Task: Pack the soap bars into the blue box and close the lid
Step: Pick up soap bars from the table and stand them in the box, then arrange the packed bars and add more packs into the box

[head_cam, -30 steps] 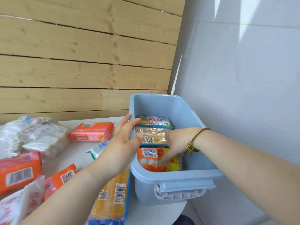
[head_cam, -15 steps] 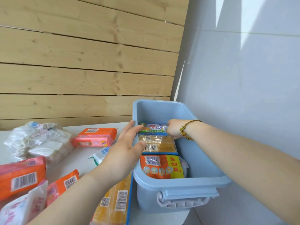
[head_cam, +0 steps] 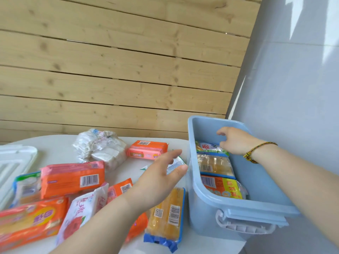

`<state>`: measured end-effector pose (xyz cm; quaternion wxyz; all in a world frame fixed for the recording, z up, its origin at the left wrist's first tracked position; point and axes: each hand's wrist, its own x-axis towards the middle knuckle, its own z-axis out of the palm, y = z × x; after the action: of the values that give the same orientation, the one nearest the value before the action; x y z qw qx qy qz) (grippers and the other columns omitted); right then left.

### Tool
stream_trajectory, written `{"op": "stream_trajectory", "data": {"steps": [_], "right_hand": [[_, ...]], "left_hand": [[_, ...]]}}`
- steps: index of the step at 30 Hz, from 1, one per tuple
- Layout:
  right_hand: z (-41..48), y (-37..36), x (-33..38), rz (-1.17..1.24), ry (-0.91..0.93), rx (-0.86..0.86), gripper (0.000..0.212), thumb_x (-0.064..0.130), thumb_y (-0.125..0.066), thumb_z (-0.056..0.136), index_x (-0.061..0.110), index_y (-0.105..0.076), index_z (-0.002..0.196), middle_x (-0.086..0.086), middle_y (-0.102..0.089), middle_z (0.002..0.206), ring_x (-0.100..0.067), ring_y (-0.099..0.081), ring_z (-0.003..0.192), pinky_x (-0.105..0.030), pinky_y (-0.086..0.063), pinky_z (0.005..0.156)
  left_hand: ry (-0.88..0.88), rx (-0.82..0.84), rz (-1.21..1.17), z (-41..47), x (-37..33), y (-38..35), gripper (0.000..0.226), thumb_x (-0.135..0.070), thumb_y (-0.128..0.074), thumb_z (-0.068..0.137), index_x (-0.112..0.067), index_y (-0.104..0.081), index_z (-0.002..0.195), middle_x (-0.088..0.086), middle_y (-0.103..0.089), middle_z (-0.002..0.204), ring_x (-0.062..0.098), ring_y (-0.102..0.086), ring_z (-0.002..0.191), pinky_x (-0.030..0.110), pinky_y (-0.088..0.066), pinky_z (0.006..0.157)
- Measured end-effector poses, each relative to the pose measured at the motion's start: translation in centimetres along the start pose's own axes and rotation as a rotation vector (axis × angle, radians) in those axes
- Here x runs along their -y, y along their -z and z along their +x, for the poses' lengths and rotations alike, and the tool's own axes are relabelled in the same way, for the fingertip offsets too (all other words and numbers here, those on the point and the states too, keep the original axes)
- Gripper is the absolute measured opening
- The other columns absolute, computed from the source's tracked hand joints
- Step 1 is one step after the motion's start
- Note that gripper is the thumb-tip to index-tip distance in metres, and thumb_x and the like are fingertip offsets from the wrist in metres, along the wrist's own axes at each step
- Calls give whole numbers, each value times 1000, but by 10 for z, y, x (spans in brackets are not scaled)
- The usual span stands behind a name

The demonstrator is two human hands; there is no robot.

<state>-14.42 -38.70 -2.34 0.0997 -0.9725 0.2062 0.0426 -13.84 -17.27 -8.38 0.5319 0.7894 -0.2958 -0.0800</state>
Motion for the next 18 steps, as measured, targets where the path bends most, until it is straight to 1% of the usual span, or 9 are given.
{"op": "stream_trajectory", "data": {"steps": [1,2,5,8,11,13,14,16,18], "right_hand": [[-5,4,7,43,29,-40,46,11,-46,90,11,-39,136,-8,-42,144,-23,-52,114,-31,-38,101],[-9,8,13,87,65,-85,43,10,-46,90,12,-43,133,-7,-45,142,-22,-53,110,-31,-38,100],[-29,16,48,198,212,-247,35,7,-48,87,12,-55,120,-6,-58,127,-22,-53,114,-30,-39,99],[-49,16,92,281,383,-305,27,7,-52,85,11,-61,110,-5,-64,111,-20,-57,105,-31,-42,95],[-64,0,135,227,503,-165,28,15,-57,84,14,-60,112,-3,-63,115,-17,-56,103,-21,-39,86],[-65,-21,157,139,533,-66,33,19,-59,84,14,-58,116,-4,-61,121,-18,-55,108,-16,-33,70],[-63,-33,167,95,529,-9,36,19,-59,83,13,-56,118,-5,-60,124,-20,-55,110,-18,-33,70],[-54,-60,180,-39,484,94,41,17,-58,84,9,-50,124,-9,-56,128,-24,-53,115,-24,-40,82],[-39,-85,182,-144,379,127,47,14,-55,85,5,-41,130,-14,-51,132,-28,-51,118,-27,-43,88]], "left_hand": [[-7,-45,39,-9,6,11,38,-29,-50,86,-29,-45,124,-14,-47,119,-2,-40,108,-4,-28,74],[-9,-89,73,-17,11,21,34,-28,-52,86,-29,-49,120,-17,-48,112,-3,-40,106,-5,-28,71],[22,-211,164,-45,30,54,25,-21,-55,84,-28,-57,108,-21,-51,100,0,-44,100,4,-32,69],[68,-285,318,-69,53,77,25,-15,-60,81,-19,-62,105,-7,-59,110,11,-50,103,21,-33,84],[134,-339,413,-89,74,84,32,-13,-65,76,-15,-62,108,4,-61,119,25,-54,112,37,-38,96],[180,-317,446,-100,86,85,43,-19,-67,75,-17,-57,116,1,-55,127,24,-50,118,37,-35,100],[196,-298,452,-104,93,85,48,-24,-67,75,-18,-53,120,-1,-52,131,22,-47,121,35,-33,102],[208,-279,449,-111,103,87,56,-39,-63,76,-19,-46,125,-2,-46,137,19,-41,126,32,-27,106],[211,-253,482,-112,109,88,69,-58,-46,71,-22,-41,129,-5,-40,142,14,-34,132,30,-18,111]]}}
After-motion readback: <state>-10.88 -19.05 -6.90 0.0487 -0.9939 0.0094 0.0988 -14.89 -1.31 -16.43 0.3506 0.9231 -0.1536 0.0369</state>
